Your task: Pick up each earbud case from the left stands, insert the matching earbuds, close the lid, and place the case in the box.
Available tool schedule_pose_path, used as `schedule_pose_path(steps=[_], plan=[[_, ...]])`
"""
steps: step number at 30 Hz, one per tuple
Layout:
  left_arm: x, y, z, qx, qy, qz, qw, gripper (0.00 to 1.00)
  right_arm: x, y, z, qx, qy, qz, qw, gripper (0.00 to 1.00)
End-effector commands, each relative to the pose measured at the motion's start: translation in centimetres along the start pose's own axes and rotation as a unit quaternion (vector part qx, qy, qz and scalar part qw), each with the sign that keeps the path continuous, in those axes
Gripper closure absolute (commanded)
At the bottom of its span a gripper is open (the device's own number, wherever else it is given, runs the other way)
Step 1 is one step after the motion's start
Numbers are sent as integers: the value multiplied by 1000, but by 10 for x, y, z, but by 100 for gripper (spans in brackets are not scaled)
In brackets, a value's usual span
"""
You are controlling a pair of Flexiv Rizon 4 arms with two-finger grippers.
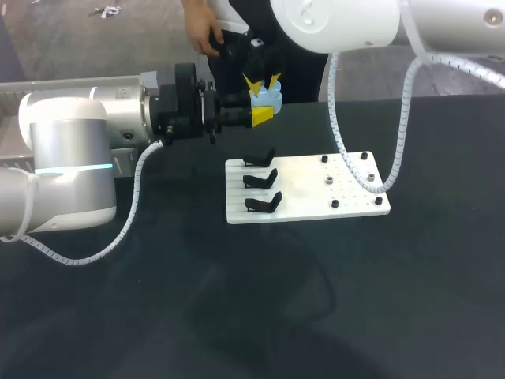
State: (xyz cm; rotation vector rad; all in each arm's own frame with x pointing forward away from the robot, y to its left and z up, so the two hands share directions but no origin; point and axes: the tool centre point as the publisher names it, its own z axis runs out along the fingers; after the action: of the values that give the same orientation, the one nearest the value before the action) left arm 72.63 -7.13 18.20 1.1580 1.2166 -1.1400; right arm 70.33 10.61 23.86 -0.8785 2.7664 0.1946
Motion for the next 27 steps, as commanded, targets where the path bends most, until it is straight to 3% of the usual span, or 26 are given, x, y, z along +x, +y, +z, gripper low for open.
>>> schedule_pose_path(steps=[1,27], plan=[[0,-1,0,-3,0,1,1000,100,0,0,3,-1,0,-1,1000,100],[0,-1,0,-3,0,1,1000,100,-4,-3,9,0,0,6,1000,100]])
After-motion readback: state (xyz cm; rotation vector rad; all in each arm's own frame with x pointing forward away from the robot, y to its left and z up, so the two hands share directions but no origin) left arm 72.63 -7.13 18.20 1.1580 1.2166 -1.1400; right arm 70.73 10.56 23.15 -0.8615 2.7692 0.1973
